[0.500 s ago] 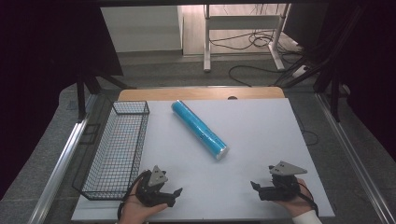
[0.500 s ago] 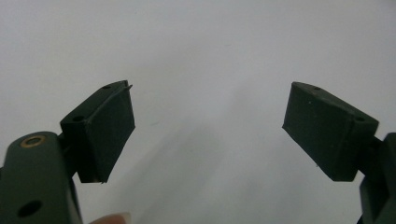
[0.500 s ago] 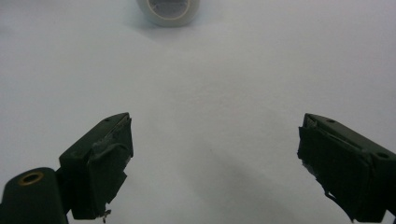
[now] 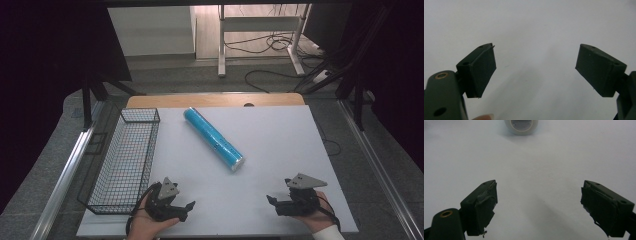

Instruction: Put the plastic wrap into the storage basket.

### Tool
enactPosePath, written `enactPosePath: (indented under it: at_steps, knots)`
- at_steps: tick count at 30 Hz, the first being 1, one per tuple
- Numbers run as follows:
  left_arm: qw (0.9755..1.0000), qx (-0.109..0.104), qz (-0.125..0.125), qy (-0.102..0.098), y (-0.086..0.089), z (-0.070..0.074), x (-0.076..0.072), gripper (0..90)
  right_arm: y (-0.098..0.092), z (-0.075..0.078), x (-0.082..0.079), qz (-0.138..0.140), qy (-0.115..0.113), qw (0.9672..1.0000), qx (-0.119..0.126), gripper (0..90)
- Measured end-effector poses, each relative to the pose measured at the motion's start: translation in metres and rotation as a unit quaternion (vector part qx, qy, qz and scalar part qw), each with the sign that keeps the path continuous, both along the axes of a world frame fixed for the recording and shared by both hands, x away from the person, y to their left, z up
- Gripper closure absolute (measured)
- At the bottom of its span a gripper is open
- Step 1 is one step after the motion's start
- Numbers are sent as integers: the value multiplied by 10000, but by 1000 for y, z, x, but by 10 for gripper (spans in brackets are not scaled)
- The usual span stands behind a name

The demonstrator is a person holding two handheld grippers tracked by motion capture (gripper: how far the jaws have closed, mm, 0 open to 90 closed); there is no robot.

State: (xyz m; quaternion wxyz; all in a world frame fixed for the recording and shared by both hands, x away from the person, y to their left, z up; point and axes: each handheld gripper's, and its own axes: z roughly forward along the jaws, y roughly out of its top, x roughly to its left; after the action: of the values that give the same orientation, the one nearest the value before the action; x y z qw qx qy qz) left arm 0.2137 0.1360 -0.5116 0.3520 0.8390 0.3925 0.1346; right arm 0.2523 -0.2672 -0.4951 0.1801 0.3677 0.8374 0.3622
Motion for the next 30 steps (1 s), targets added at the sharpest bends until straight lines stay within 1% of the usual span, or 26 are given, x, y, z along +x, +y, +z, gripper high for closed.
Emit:
enactPosePath:
  at_steps: [6,7,9,11,12,13,14,15,16,17,18,19,20,22,24,25,27,28,30]
  knots:
    - [10000,-13,-36,10,0,-1,-1,166,1,4,3,-33,62,10000,30,161]
    - [10000,-12,-42,13,1,-1,-1,166,1,7,5,-63,122,9999,68,172]
    - [10000,-33,-39,26,1,0,-1,166,2,8,6,-70,140,9998,76,174]
    - [9999,-99,-22,34,2,1,0,166,3,15,11,-53,201,9997,159,187]
    - [9999,-99,-22,34,2,1,0,166,4,17,12,-48,212,9996,171,189]
    - [9999,-150,10,18,2,2,0,166,5,21,14,-45,240,9995,187,192]
    - [9999,-150,10,18,2,2,0,166,5,21,14,-45,240,9995,187,192]
    - [9998,-174,29,17,2,2,1,167,8,27,19,-28,259,9995,171,194]
    - [9999,-141,16,13,2,2,1,166,9,28,20,-22,259,9995,150,195]
    - [9999,-150,27,13,1,2,1,167,11,31,23,-4,265,9995,157,195]
    - [9999,-150,27,13,1,2,1,167,11,31,23,-4,265,9995,157,195]
    - [9999,-124,-7,17,1,2,0,167,14,37,28,64,288,9994,168,195]
    - [9999,-124,-7,17,1,2,0,167,14,37,28,64,288,9994,168,195]
    - [9999,-153,-5,19,0,2,-1,167,22,44,36,145,235,9996,107,196]
    - [9999,-157,-3,20,0,2,-1,167,25,45,38,173,222,9996,94,197]
    - [9999,-154,3,17,-1,1,-1,167,33,50,45,264,182,9995,53,197]
    - [9999,-132,-16,25,-1,1,0,167,40,53,50,281,208,9994,10,197]
    - [9999,-112,-27,27,-2,1,-1,167,40,53,50,281,208,9994,10,197]
    - [9999,-112,-41,27,-2,1,-1,167,49,55,61,328,234,9991,-85,196]
